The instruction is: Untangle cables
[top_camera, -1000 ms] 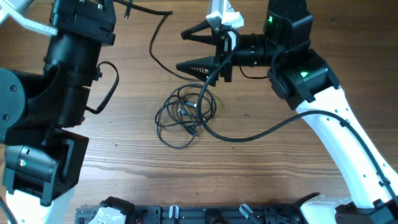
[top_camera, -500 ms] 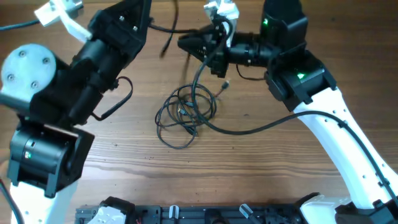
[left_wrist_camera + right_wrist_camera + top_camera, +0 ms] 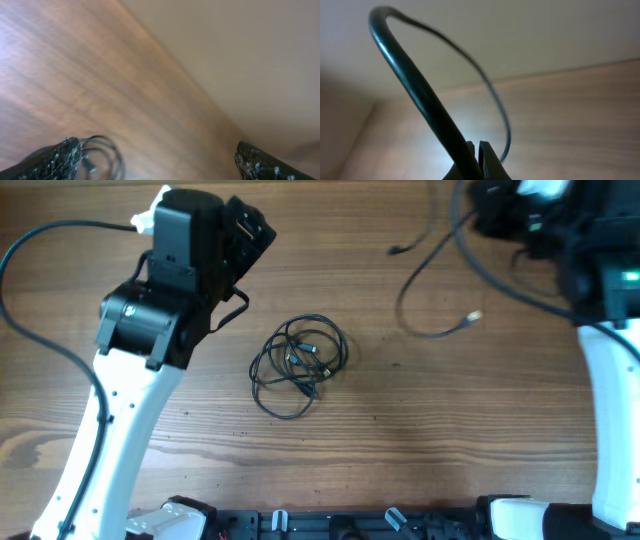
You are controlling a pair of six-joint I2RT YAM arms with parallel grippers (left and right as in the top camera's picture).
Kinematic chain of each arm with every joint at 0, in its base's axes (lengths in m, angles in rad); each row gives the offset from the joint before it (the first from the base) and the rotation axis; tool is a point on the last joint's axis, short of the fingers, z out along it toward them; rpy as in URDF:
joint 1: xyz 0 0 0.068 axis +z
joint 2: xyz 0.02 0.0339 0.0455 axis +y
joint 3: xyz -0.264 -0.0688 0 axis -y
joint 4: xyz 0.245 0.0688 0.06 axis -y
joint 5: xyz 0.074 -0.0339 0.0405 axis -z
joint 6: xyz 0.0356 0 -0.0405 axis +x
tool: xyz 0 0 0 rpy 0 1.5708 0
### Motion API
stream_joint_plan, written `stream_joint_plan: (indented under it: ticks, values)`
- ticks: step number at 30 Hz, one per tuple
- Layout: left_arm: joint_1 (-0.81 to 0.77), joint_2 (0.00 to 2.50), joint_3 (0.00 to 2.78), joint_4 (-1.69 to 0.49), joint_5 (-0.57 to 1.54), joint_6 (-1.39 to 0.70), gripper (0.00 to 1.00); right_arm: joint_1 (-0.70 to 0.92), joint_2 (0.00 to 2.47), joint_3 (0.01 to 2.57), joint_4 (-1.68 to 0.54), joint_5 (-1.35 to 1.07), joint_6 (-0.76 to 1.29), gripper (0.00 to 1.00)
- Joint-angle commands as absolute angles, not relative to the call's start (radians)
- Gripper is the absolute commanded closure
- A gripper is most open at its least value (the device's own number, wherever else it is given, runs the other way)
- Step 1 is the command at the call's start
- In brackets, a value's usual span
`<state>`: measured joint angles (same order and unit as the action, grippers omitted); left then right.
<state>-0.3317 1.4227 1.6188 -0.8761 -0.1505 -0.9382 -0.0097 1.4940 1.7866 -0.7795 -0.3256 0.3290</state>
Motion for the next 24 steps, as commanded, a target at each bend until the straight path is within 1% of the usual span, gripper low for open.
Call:
stream_joint_plan:
  ticks: [1, 6, 8, 10, 12, 15, 18, 20, 21, 22, 23, 24]
  values:
    - [-0.329, 1.456, 1.622, -0.935, -0.173, -0.867, 0.0, -0.229, 1.501, 1.814, -0.744, -0.269, 0.344, 0.96]
    - [-0.329, 1.463, 1.622, -0.959, -0.173, -0.867, 0.0, -0.539, 1.556, 1.813, -0.808, -0.27, 0.422, 0.96]
    - [-0.329, 1.464, 1.622, -0.959, -0.173, -0.867, 0.01, -0.663, 1.567, 1.806, -0.924, -0.175, 0.526, 0.96]
    - [-0.329, 1.465, 1.622, -0.959, -0.173, -0.867, 0.0, -0.763, 1.57, 1.765, -0.974, -0.153, 0.533, 0.96]
    - [-0.329, 1.465, 1.622, -0.959, -0.173, -0.867, 0.0, -0.846, 1.572, 1.695, -0.96, -0.153, 0.534, 0.96]
    - [-0.33, 1.467, 1.622, -0.959, -0.143, -0.867, 0.0, -0.949, 1.615, 1.639, -0.935, -0.14, 0.535, 0.96]
    - [-0.33, 1.467, 1.622, -0.959, -0.143, -0.867, 0.0, -0.992, 1.679, 1.614, -0.94, -0.027, 0.591, 0.96]
    - [-0.33, 1.467, 1.622, -0.96, -0.143, -0.867, 0.0, -0.998, 1.708, 1.614, -0.953, 0.04, 0.662, 0.9]
    - [-0.33, 1.467, 1.622, -0.96, -0.143, -0.867, 0.0, -0.998, 1.718, 1.614, -0.955, 0.067, 0.676, 0.86]
    - [-0.33, 1.467, 1.622, -0.96, -0.143, -0.867, 0.0, -0.998, 1.723, 1.614, -0.958, 0.082, 0.684, 0.62]
    - [-0.33, 1.467, 1.622, -0.96, -0.143, -0.867, 0.0, -0.998, 1.726, 1.614, -0.963, 0.082, 0.683, 0.32]
    - [-0.33, 1.467, 1.622, -0.96, -0.141, -0.867, 0.0, -0.998, 1.726, 1.614, -0.966, 0.082, 0.683, 0.13]
